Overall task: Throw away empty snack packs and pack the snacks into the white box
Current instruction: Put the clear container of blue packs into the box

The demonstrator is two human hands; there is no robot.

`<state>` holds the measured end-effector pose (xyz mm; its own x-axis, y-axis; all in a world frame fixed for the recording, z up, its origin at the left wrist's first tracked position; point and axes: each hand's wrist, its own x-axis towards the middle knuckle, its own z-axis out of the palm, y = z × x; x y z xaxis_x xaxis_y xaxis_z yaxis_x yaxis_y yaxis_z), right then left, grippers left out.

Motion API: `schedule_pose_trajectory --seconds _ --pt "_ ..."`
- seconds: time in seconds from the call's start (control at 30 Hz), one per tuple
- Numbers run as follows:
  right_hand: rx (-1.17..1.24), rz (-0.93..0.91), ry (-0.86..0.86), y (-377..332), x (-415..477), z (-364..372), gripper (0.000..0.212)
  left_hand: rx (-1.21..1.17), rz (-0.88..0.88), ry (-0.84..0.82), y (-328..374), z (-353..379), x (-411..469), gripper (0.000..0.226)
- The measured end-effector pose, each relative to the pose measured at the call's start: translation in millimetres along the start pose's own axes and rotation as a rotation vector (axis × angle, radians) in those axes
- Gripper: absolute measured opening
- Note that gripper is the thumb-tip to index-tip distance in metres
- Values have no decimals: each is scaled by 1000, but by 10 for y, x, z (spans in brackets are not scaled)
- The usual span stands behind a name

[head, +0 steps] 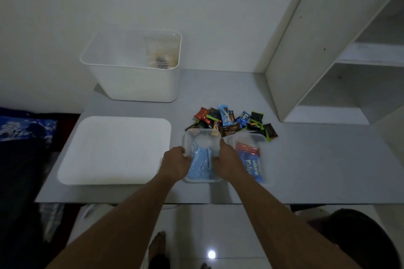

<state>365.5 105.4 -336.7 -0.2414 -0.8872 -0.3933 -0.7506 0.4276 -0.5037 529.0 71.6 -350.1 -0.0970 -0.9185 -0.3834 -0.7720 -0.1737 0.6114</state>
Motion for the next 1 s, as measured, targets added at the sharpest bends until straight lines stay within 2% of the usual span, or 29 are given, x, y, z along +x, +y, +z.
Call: schedule_pose_trajectory --seconds 0.1,0.23,0.47,0.67,0.83,1.0 --pt "116 4 56 -41 -28 -60 67 -64 -14 50 80 -77 -36 39" --pt "286 -35 151 -75 -124 -315 52 -82 21 111 349 -267 -75 28" --pt "440 -40 248 115 -330 -920 44 -131 154 72 989 -270 -277 19" --pt "394 54 278 590 -457 -1152 49 -248 163 -54 1269 156 -334 33" --pt "408 152 242 908 -482 -1088 58 -268 71 -112 1240 512 -288 51" --pt "447 162 221 1087 -450 -977 59 -298 -13 -140 1135 642 -236 56"
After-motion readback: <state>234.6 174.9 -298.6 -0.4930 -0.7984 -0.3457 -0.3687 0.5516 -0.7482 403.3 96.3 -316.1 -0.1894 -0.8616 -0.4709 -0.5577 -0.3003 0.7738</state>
